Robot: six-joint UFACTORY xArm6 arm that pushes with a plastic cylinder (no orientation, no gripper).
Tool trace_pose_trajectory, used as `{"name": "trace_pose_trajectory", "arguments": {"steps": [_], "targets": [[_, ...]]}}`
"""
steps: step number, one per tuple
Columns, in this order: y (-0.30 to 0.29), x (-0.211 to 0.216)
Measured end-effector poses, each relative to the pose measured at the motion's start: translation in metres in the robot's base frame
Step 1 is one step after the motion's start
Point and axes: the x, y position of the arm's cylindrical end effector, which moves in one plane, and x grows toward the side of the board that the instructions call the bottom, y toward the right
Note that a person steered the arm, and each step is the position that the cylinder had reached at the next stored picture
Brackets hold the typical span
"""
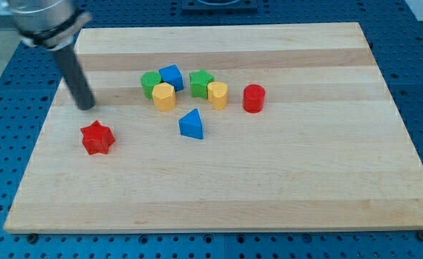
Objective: Keep red star horizontally left to yellow hexagon
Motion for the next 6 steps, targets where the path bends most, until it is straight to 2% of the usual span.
{"name": "trace_pose_trajectory", "arguments": {"steps": [1, 2, 3, 4, 6], "targets": [[-0.027, 0.038], [-0.016, 0.099], [0.015, 0.121], [0.052, 0.105], [0.060, 0.060]]}}
